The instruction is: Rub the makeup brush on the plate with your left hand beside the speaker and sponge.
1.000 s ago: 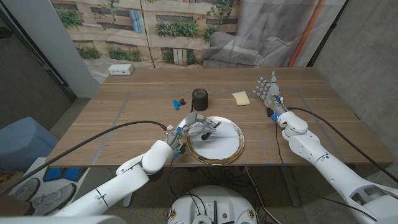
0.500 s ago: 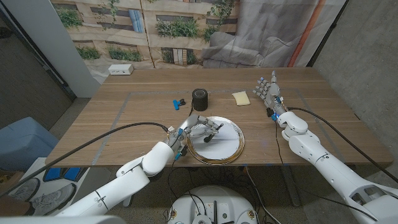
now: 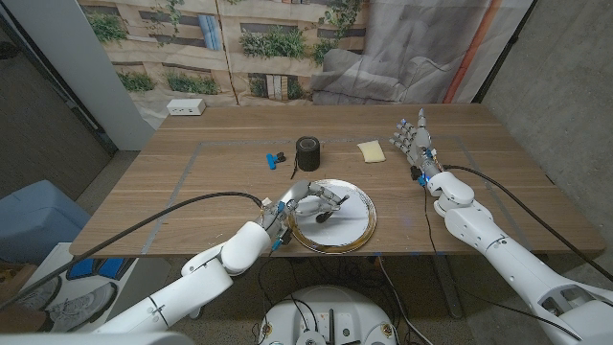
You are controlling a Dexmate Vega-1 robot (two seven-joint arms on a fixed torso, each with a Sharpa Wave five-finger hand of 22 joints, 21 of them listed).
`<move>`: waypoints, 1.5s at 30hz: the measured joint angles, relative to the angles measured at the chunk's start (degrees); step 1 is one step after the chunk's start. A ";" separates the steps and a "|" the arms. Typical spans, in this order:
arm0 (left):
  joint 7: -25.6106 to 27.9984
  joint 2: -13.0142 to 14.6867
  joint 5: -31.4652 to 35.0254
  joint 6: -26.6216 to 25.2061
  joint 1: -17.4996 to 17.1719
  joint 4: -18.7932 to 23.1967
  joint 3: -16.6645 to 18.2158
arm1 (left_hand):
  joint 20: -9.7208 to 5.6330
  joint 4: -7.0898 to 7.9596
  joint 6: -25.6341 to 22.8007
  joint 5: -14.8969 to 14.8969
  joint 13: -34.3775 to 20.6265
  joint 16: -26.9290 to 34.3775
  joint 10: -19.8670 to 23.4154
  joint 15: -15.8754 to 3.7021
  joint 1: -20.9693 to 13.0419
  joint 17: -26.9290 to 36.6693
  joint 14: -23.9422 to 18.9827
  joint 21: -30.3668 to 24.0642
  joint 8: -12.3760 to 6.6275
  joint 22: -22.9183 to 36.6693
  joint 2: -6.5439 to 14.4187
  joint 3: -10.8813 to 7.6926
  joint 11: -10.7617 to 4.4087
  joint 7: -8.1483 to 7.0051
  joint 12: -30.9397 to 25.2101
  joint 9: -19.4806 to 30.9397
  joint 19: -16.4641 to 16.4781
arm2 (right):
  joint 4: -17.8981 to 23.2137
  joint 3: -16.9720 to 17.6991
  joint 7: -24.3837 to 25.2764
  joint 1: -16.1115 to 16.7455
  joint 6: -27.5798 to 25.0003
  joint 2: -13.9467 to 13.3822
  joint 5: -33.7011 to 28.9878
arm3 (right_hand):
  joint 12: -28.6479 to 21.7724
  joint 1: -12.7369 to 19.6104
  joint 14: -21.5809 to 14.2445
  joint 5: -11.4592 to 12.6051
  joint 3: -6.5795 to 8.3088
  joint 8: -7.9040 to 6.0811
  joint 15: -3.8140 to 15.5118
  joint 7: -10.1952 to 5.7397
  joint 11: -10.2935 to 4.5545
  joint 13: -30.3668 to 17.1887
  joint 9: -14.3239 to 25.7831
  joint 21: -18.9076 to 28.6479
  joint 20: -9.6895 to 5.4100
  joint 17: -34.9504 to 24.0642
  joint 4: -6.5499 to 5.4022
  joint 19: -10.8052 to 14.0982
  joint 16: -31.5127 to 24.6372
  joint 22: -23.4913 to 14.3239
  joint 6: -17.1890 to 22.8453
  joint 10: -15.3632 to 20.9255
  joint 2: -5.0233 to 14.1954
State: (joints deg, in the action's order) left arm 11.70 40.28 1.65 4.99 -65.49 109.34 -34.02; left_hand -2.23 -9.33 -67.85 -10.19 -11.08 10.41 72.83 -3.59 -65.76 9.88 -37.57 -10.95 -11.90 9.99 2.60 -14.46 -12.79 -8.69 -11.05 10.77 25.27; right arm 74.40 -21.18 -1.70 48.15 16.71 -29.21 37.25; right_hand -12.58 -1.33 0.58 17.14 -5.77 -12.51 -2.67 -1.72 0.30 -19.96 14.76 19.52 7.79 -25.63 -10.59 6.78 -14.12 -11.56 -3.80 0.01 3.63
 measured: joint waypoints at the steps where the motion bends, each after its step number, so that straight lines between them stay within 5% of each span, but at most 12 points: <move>1: -0.02 -0.02 0.00 0.09 0.01 -0.02 -0.02 | 0.00 0.00 0.00 0.00 0.00 0.00 0.00 0.00 0.00 0.00 0.00 0.00 0.00 0.00 0.00 0.00 0.00 0.00 0.00 0.00 0.00 | 0.00 0.00 0.00 0.00 0.00 0.00 0.00 | 0.00 0.00 0.00 0.00 0.00 0.00 0.00 0.00 0.00 0.00 0.00 0.00 0.00 0.00 0.00 0.00 0.00 0.00 0.00 0.00 0.00; 45: 2.24 -1.29 2.07 2.47 2.55 -5.11 0.55 | -0.22 -0.14 -0.22 0.12 0.04 0.00 0.02 0.00 0.02 0.00 0.00 0.00 0.16 0.00 -0.02 0.30 -0.02 0.21 0.02 0.02 -0.22 | 0.02 -0.01 -0.10 0.00 0.00 -0.01 0.01 | 0.00 0.00 0.00 0.00 0.00 0.00 0.00 0.00 0.00 -0.12 0.00 0.00 0.00 0.00 0.00 0.00 0.00 0.00 0.00 0.00 0.00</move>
State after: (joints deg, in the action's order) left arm 13.94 38.99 3.72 7.47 -62.93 104.23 -33.47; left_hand -2.44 -9.48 -68.07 -10.07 -11.04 10.41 72.85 -3.59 -65.73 9.89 -37.57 -10.95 -11.74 9.99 2.58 -14.15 -12.81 -8.47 -11.03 10.80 25.05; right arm 74.42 -21.19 -1.80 48.14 16.71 -29.22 37.26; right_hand -12.58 -1.33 0.59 17.14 -5.77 -12.52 -2.67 -1.72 0.30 -20.08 14.76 19.52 7.79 -25.63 -10.59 6.78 -14.12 -11.56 -3.80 0.01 3.63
